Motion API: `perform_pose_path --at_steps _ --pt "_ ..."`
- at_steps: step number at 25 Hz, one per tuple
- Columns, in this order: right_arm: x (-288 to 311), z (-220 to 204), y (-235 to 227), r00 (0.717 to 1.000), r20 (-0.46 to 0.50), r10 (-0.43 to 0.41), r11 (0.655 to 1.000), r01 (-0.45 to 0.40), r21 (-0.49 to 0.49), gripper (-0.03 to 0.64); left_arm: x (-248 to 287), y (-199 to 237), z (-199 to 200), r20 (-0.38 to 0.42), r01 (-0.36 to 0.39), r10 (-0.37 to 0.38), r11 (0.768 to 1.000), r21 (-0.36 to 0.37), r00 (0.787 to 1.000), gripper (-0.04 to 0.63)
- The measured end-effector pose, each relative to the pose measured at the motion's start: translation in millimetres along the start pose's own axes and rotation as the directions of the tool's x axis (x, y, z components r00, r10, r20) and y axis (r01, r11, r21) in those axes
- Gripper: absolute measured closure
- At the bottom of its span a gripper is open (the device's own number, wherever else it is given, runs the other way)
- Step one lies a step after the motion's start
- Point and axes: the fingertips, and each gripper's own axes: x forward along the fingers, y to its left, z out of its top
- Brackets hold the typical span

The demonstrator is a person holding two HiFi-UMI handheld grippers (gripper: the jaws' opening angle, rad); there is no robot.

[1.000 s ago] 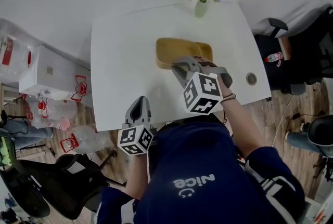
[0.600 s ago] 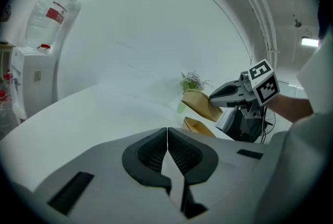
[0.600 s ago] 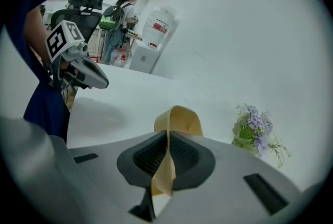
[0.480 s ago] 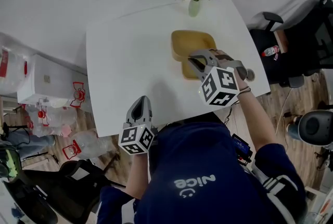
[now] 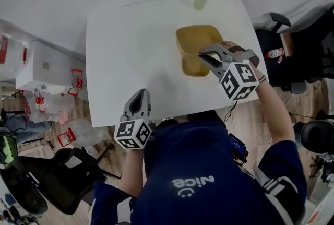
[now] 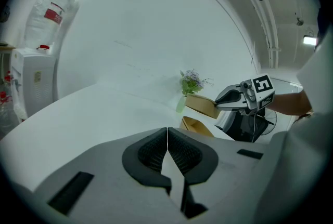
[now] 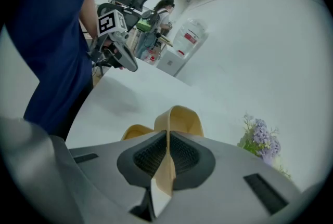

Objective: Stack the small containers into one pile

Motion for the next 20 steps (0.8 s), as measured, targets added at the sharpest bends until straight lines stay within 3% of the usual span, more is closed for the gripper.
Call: perform_pose_path --at_steps 4,8,14,20 --pt "-2.3 -12.3 16.4 0.993 0.047 0.113 0.987 -0.106 -0.119 0.561 10.1 -21.1 4.3 0.027 -0.037 0.037 0.999 -0.016 0.999 0.575" --pt "-7.0 -26.8 24.1 0.974 0.096 0.207 0.952 -0.177 -0.249 0.561 21.2 -42.8 8.2 0.066 -0.092 0.095 0.994 -0.053 0.993 0.575" --pt "-10.1 -50.3 31.5 0.939 0.147 0.312 0.872 -0.221 -0.436 0.561 29.7 -74.2 -2.4 0.094 -0.201 0.213 0.972 -0.123 0.973 0.575" --pt "-11.6 -58.9 35.7 0.891 0.226 0.394 0.815 -0.225 -0.534 0.561 25.6 -98.3 -16.6 0.113 -0.293 0.317 0.937 -0.191 0.941 0.575"
